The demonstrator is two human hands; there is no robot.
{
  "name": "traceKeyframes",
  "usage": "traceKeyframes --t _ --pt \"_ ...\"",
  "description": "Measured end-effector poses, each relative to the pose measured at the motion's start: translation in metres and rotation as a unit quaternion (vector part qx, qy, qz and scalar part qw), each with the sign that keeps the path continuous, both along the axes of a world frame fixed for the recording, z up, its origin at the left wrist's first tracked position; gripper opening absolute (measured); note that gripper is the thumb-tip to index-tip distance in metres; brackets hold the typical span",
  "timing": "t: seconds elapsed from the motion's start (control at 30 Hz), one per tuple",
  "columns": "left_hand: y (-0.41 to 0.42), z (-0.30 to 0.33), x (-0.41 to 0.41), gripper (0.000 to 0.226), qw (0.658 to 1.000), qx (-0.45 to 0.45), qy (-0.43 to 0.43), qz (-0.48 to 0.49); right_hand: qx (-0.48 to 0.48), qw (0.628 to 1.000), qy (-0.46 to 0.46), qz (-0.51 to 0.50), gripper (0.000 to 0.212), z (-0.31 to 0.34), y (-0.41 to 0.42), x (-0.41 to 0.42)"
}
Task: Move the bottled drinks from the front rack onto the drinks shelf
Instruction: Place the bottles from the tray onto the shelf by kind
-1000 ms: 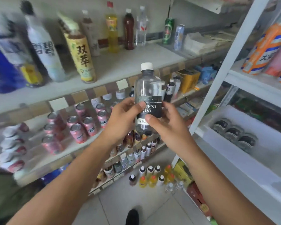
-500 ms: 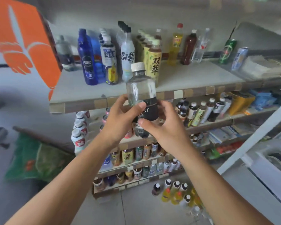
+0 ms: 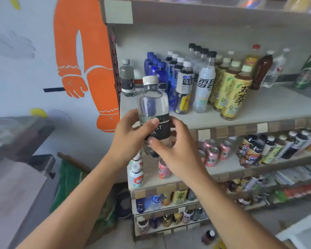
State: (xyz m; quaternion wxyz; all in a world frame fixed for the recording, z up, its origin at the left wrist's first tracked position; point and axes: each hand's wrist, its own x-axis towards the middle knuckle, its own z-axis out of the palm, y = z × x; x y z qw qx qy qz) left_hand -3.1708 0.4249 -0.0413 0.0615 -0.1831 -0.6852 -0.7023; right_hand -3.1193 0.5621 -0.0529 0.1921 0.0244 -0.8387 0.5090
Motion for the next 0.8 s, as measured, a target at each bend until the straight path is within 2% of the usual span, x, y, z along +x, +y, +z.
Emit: traceKeyframes --t 0.2,0.33,0.43,0.6,0.8 --pt "-0.053 0.003 -0.038 0.026 1.0 -0.011 0.012 0.015 0.015 0.999 0.02 -0.039 0.058 -0.002 -0.061 -0.038" --pt "-0.066 0.002 -0.059 0.03 0.999 -0.021 0.021 0.022 0.017 0.998 0.0 -0.056 0.07 -0.003 -0.082 -0.064" --pt "-0.069 0.0 -0.073 0.037 0.999 -0.037 0.027 0.026 0.056 0.995 -0.024 -0.08 0.056 0.002 -0.089 -0.08" --pt "-0.066 -0.002 -0.095 0.033 0.998 -0.047 0.029 0.041 0.08 0.991 -0.048 -0.093 0.043 0.006 -0.087 -0.106" --pt "-0.063 -0.002 -0.137 0.024 0.993 -0.101 0.016 0.053 0.047 0.996 -0.037 -0.073 0.049 0.004 -0.075 -0.155"
